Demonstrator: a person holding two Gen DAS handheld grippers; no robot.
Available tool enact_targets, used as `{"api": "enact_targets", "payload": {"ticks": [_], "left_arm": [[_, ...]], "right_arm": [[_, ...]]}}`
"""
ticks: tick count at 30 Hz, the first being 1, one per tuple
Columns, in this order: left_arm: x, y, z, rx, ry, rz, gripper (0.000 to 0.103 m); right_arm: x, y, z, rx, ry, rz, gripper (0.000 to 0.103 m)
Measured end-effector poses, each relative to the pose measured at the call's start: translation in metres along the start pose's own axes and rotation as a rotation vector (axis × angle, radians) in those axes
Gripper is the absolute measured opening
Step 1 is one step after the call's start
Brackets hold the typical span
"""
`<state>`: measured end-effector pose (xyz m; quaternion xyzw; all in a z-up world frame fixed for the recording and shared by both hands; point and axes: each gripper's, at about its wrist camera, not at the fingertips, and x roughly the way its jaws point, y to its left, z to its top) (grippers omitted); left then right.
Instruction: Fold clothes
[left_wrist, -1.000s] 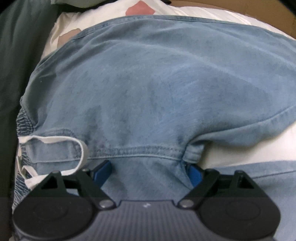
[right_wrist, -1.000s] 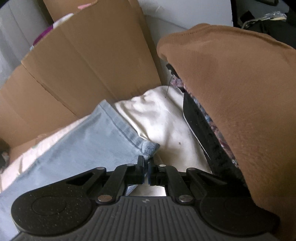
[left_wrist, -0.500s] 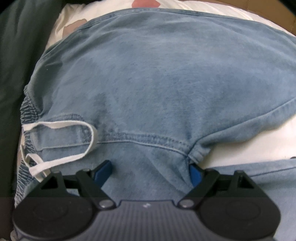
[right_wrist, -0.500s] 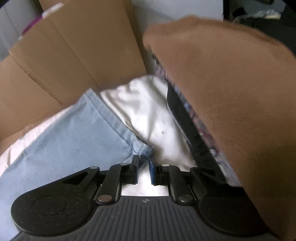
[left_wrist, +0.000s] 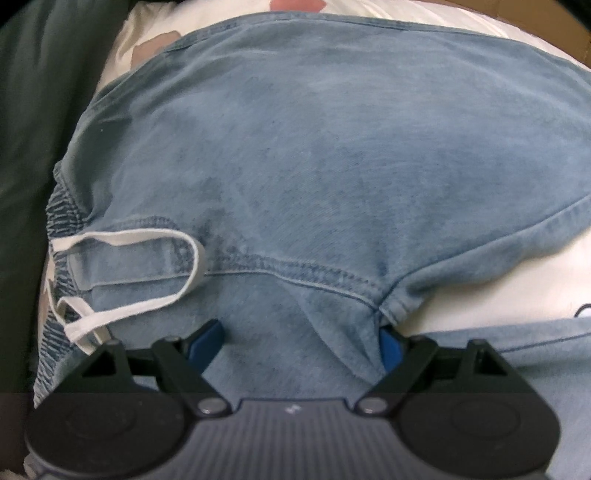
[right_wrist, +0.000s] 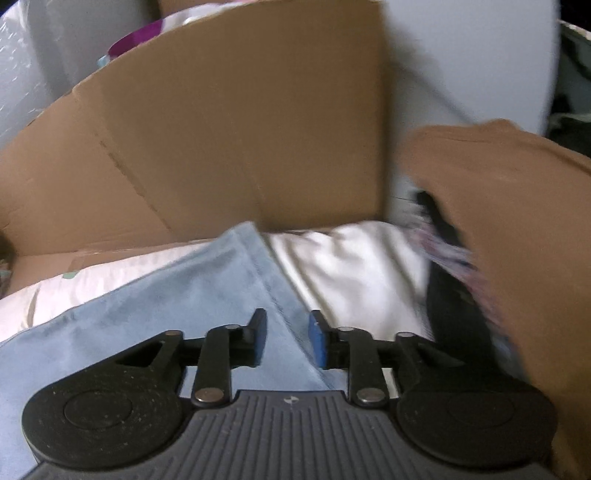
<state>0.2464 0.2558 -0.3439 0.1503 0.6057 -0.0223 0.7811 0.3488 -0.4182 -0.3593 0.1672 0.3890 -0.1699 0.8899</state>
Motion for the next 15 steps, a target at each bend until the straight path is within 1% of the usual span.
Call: {"api": "enact_targets", "payload": {"ticks": [4, 5, 6, 9, 12, 15], "left_arm": [[0.001, -0.002, -0.002, 0.012, 0.0, 0.0, 0.087], [0.001, -0.002, -0.002, 0.012, 0.001, -0.002, 0.087], [0.001, -0.002, -0.003, 0.012, 0.0, -0.004, 0.087], [0.001, -0.001, -0.005, 0.013, -0.003, -0.012, 0.087], [0.001, -0.001, -0.008, 0.015, -0.005, -0.022, 0.087], [0.002, -0.002, -0.008, 0.022, -0.003, -0.031, 0.087]], "right_arm": [[0.028, 0.017, 0.017, -0.079, -0.007, 0.027, 0.044], [0.036, 0.021, 0.021, -0.104, -0.006, 0.033, 0.05], [0.042, 0.025, 0.025, -0.12, -0.006, 0.037, 0.052], [0.057, 0.033, 0.035, -0.151, -0.016, 0.04, 0.052], [0.071, 0.042, 0.039, -0.236, -0.009, 0.056, 0.053], [0.085, 0.046, 0.039, -0.257, 0.03, 0.016, 0.055]]}}
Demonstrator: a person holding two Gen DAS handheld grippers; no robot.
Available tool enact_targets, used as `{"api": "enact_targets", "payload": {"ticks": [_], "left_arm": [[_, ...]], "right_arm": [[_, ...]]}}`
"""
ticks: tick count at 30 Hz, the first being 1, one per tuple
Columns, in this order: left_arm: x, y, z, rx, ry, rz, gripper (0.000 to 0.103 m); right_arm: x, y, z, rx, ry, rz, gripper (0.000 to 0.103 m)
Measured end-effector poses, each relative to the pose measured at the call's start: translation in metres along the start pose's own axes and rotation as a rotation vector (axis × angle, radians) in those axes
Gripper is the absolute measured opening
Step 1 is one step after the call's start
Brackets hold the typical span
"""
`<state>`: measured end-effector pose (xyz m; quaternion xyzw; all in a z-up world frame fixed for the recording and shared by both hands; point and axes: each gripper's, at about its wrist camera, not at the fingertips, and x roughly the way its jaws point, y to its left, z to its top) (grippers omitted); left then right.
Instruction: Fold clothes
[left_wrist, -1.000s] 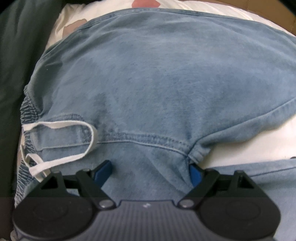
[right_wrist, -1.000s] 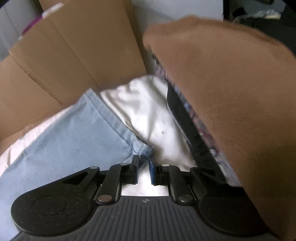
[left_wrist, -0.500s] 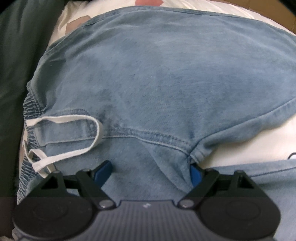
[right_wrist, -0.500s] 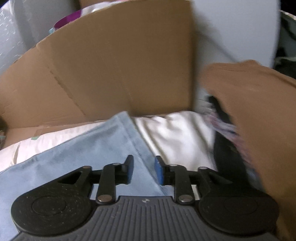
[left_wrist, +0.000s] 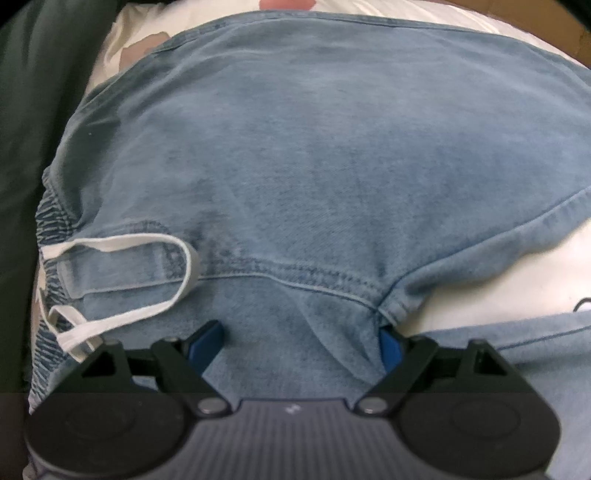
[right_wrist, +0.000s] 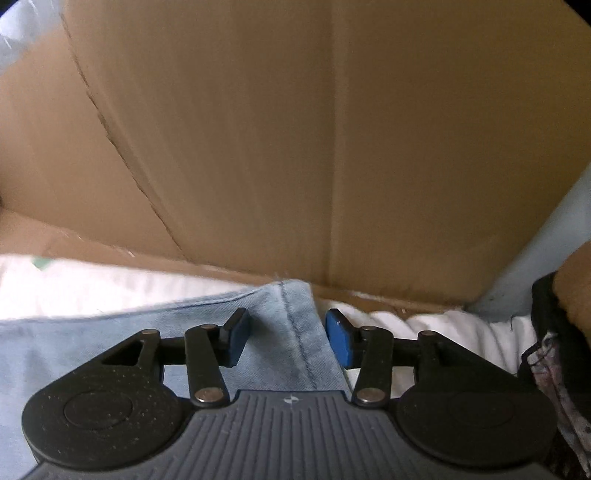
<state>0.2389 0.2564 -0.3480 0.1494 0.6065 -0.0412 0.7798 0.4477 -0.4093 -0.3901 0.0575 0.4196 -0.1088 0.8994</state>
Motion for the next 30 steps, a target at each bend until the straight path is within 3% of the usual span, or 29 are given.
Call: {"api": "enact_targets", "payload": {"ticks": [2, 4, 6, 10, 14, 18, 24, 30], "left_arm": [[0.001, 0.0, 0.0, 0.004, 0.005, -0.008, 0.088], [0.003, 0.0, 0.0, 0.01, 0.01, -0.016, 0.088], [0.004, 0.0, 0.001, 0.016, 0.015, -0.021, 0.089], [0.004, -0.001, 0.0, 0.011, 0.018, -0.031, 0.089], [0.0, -0.005, -0.001, 0.012, 0.011, -0.039, 0.086], [-0.008, -0.008, -0.003, 0.005, -0.011, -0.069, 0.078], [-0.033, -0.007, -0.008, -0.069, -0.084, -0.144, 0.073], [-0.058, -0.009, -0.01, -0.15, -0.174, -0.214, 0.073]], "right_arm": [[0.004, 0.005, 0.001, -0.026, 0.004, -0.012, 0.056], [0.005, 0.009, 0.003, -0.066, -0.003, -0.011, 0.046], [0.004, 0.012, 0.005, -0.096, -0.016, -0.009, 0.018], [-0.006, 0.016, 0.011, -0.112, -0.073, -0.031, 0.009], [-0.01, 0.019, 0.011, -0.126, -0.116, -0.068, 0.009], [0.004, 0.021, 0.008, -0.121, -0.075, -0.091, 0.01], [0.0, 0.013, 0.012, -0.069, -0.049, -0.096, 0.029], [-0.037, -0.003, 0.008, 0.016, -0.058, -0.073, 0.032]]}}
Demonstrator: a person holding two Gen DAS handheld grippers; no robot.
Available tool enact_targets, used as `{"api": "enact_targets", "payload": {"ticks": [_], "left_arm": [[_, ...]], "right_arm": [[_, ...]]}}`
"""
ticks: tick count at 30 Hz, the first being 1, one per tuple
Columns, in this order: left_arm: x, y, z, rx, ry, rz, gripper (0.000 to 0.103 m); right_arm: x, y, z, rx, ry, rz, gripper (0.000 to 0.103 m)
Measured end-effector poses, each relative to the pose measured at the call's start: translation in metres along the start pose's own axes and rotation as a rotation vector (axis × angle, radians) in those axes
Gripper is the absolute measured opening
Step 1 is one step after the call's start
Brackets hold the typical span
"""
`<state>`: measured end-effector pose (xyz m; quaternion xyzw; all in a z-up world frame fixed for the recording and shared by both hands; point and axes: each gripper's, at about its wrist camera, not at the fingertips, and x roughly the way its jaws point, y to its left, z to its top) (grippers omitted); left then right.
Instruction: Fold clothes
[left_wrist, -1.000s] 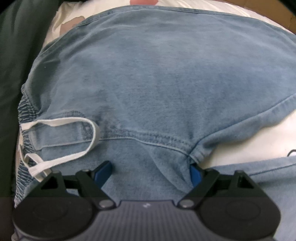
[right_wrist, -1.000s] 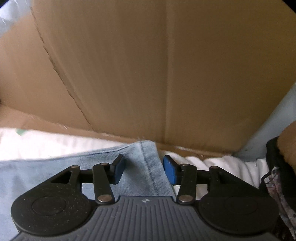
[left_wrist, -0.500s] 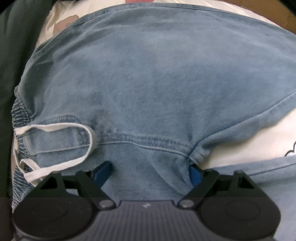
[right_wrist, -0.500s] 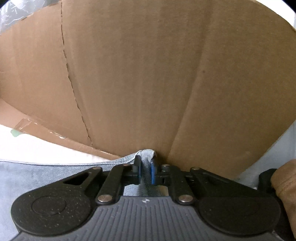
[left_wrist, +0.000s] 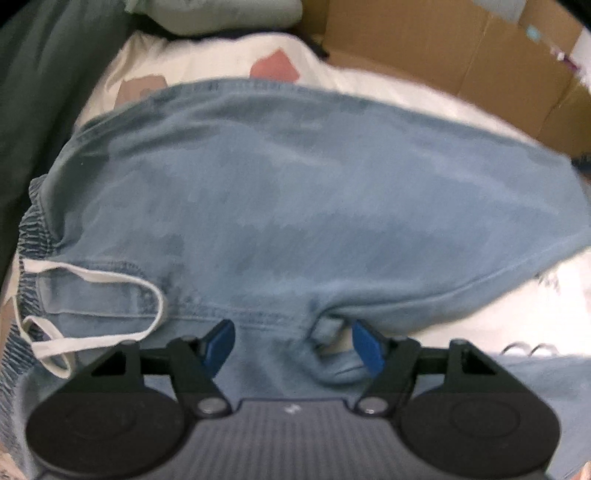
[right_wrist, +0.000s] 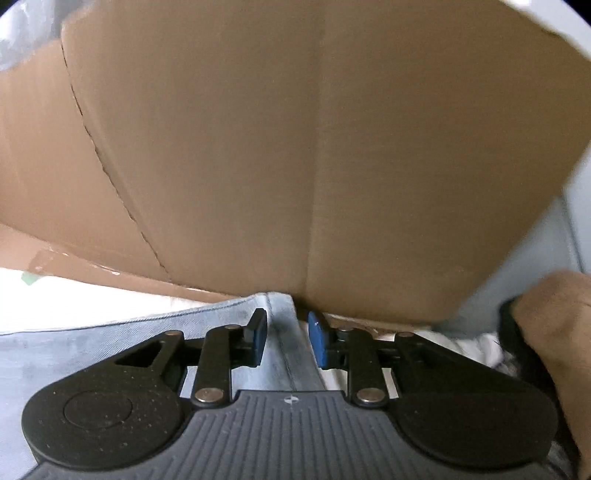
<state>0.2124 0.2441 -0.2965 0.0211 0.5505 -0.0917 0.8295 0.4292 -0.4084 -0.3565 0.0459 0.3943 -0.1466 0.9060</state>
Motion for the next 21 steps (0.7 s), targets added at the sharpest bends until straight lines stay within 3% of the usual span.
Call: {"api": "enact_targets", "payload": {"ticks": [1, 5, 12, 21], "left_arm": [[0.007, 0.002, 0.021, -0.021, -0.008, -0.007, 0.073], [0.02, -0.025, 0.046, -0.069, -0.007, -0.017, 0.067], [0.021, -0.004, 0.081, -0.039, -0.006, 0.019, 0.067], [-0.076, -0.005, 0.107, -0.032, -0.062, 0.113, 0.067]], "right_arm": [[-0.007, -0.003, -0.003, 0.017, 0.002, 0.01, 0.033], [-0.033, -0.014, -0.014, 0.083, 0.011, 0.05, 0.033], [-0.076, -0.028, -0.008, 0.07, 0.073, 0.092, 0.033], [-0.156, -0.043, 0.018, 0.031, 0.126, 0.226, 0.042]]}}
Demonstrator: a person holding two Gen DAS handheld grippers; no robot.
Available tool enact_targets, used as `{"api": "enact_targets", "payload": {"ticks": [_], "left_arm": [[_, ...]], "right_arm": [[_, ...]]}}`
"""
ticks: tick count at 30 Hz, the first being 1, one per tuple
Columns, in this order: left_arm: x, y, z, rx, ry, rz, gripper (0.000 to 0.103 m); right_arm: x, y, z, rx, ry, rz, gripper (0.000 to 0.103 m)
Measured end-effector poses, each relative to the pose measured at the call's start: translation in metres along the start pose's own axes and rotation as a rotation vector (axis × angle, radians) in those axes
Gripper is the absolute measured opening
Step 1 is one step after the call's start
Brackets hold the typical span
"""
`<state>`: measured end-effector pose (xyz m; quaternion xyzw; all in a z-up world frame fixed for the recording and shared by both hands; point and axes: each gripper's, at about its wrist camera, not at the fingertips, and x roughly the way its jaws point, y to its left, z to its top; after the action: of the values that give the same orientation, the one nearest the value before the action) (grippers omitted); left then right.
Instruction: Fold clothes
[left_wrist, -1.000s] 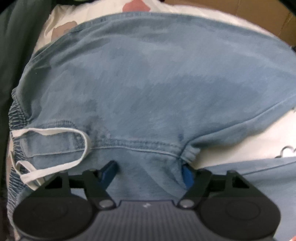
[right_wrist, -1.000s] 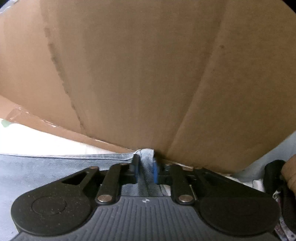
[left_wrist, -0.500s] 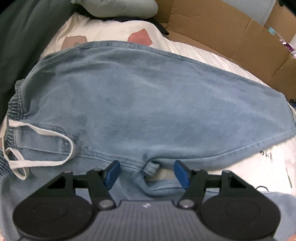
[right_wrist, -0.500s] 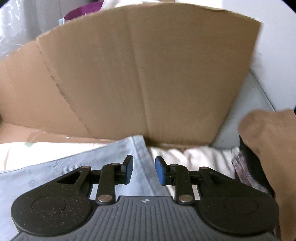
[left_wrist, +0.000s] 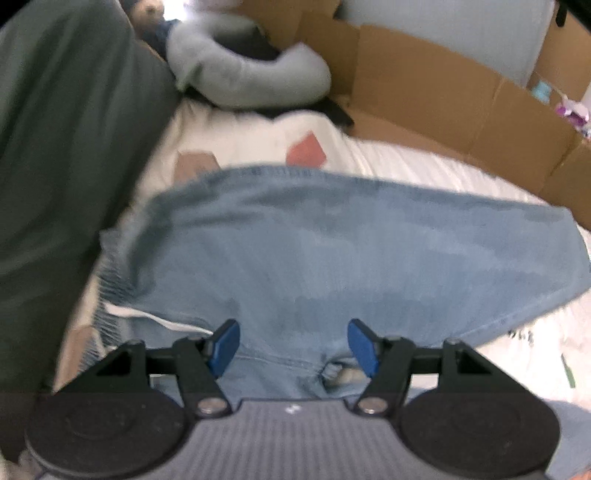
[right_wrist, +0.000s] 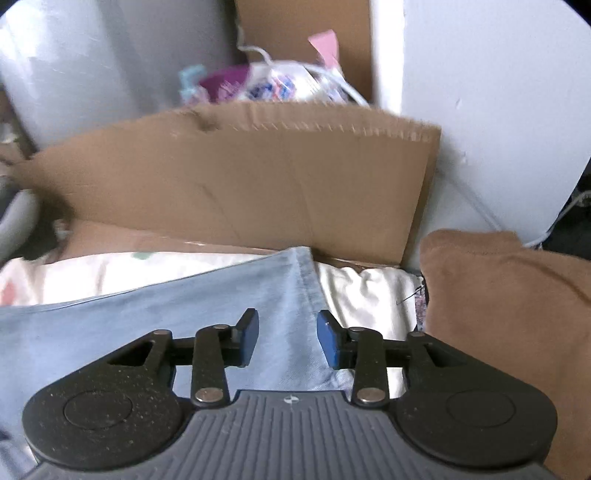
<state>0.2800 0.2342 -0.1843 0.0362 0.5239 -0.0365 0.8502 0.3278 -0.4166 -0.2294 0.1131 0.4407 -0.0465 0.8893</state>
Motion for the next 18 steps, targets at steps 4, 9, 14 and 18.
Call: {"api": "enact_targets", "payload": {"ticks": [4, 9, 14, 18], "left_arm": [[-0.045, 0.004, 0.01, 0.003, -0.037, -0.001, 0.07], [-0.098, 0.006, 0.015, 0.005, -0.048, 0.037, 0.072], [-0.149, 0.012, 0.005, -0.055, -0.062, 0.063, 0.073], [-0.183, 0.016, -0.011, -0.083, -0.043, 0.037, 0.074]], "right_arm": [[-0.06, 0.001, 0.007, -0.042, -0.032, 0.024, 0.042], [-0.133, -0.008, 0.02, -0.024, -0.071, 0.078, 0.042], [-0.196, -0.018, 0.023, -0.043, -0.104, 0.127, 0.05], [-0.237, -0.031, 0.019, -0.063, -0.124, 0.132, 0.05]]}}
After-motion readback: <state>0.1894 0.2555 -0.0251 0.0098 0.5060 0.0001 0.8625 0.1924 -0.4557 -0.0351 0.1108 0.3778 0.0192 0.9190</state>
